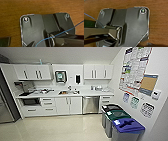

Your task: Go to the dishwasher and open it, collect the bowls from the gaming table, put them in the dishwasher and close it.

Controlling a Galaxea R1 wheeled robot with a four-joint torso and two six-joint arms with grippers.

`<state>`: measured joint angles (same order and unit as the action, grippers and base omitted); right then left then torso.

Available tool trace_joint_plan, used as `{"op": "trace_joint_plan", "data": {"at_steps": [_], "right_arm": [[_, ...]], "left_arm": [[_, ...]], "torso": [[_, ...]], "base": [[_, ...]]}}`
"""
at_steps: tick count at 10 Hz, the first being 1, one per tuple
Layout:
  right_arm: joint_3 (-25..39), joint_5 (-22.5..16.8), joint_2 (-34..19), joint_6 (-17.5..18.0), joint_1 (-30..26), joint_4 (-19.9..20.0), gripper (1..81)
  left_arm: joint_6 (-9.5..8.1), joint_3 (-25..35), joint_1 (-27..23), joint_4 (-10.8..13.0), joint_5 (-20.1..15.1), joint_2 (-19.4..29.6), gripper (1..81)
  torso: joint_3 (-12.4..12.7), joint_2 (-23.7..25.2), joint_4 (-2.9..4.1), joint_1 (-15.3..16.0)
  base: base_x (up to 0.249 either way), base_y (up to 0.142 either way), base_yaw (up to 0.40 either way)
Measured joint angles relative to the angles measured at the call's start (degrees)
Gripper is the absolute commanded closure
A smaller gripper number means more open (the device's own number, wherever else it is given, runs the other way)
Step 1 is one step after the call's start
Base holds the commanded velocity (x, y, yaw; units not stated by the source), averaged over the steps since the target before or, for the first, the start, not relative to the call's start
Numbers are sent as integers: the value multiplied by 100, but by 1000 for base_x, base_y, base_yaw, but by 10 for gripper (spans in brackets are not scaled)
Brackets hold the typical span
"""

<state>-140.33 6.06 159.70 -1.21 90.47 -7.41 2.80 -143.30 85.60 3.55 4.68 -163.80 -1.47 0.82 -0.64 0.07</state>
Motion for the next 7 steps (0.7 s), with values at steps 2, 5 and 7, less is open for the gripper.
{"op": "trace_joint_plan", "data": {"at_steps": [2, 5, 7], "right_arm": [[0, 0, 1, 0, 0, 0, 10], [0, 2, 1, 0, -1, 2, 10], [0, 0, 0, 0, -12, 2, 10]], "left_arm": [[0, 0, 0, 0, 2, 0, 10], [0, 0, -2, 0, 2, 2, 10], [0, 0, 0, 0, 2, 0, 10]], "torso": [[0, 0, 0, 0], [0, 0, 0, 0], [0, 0, 0, 0]], "base": [[101, 0, 0], [101, 0, 0], [101, 0, 0]]}}
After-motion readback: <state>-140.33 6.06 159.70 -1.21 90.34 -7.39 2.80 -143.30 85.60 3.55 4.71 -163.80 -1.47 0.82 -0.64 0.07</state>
